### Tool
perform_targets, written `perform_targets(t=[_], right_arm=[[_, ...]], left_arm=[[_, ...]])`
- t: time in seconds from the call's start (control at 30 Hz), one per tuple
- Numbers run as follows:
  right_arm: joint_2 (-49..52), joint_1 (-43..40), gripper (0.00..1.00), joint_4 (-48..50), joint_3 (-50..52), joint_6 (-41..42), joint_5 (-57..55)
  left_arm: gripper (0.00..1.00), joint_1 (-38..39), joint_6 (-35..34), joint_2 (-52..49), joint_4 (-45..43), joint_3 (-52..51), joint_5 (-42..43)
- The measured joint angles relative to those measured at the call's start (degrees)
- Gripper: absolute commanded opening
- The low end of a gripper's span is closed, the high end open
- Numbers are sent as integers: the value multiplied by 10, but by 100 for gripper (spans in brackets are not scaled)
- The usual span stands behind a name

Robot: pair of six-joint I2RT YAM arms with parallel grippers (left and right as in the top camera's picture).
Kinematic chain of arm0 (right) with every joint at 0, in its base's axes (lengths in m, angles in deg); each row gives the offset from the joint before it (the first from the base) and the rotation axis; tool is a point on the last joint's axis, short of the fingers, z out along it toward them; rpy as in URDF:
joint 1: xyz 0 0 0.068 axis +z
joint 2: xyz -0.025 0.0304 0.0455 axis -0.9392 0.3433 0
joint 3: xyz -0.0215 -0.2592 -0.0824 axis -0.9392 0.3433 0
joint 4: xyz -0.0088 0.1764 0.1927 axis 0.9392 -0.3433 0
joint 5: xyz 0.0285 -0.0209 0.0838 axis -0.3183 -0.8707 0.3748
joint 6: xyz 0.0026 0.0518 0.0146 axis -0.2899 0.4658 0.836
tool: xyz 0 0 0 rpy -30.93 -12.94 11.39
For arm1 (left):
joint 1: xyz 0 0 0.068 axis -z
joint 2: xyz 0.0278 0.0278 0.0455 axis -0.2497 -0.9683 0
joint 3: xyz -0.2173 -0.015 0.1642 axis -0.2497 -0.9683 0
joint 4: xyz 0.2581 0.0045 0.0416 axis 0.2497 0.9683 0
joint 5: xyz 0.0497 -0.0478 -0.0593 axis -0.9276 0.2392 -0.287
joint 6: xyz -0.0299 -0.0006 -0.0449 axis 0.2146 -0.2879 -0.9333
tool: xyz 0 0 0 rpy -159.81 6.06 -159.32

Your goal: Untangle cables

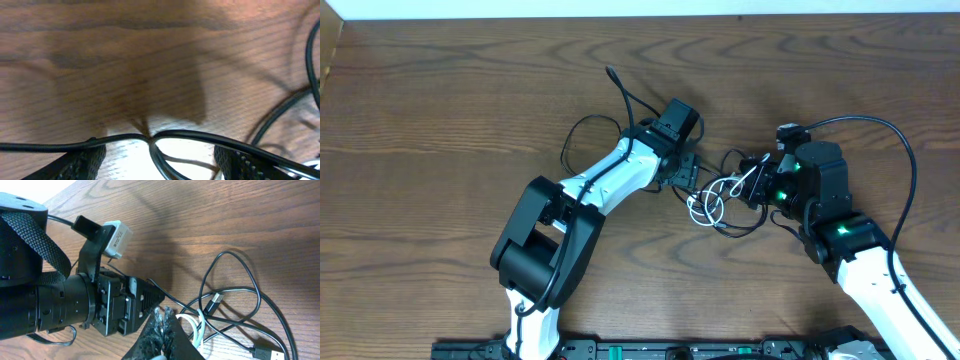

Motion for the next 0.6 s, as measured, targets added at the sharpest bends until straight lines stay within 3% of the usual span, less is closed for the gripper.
perform_targets(t=[0.27,0.3,0.4,0.5,0.6], right_arm=[[0,0,1,1,0,1,7],[0,0,1,1,0,2,8],[0,0,1,1,0,2,9],[0,0,1,1,0,2,9],[0,0,1,2,0,2,9]], left_arm=[[68,0,-13,0,-25,-26,-17],[63,0,-14,0,-26,-26,-19],[32,0,-19,0,-29,-27,-22],[11,0,-16,0,-28,-30,-24],[8,-1,-16,0,-21,-30,-24]])
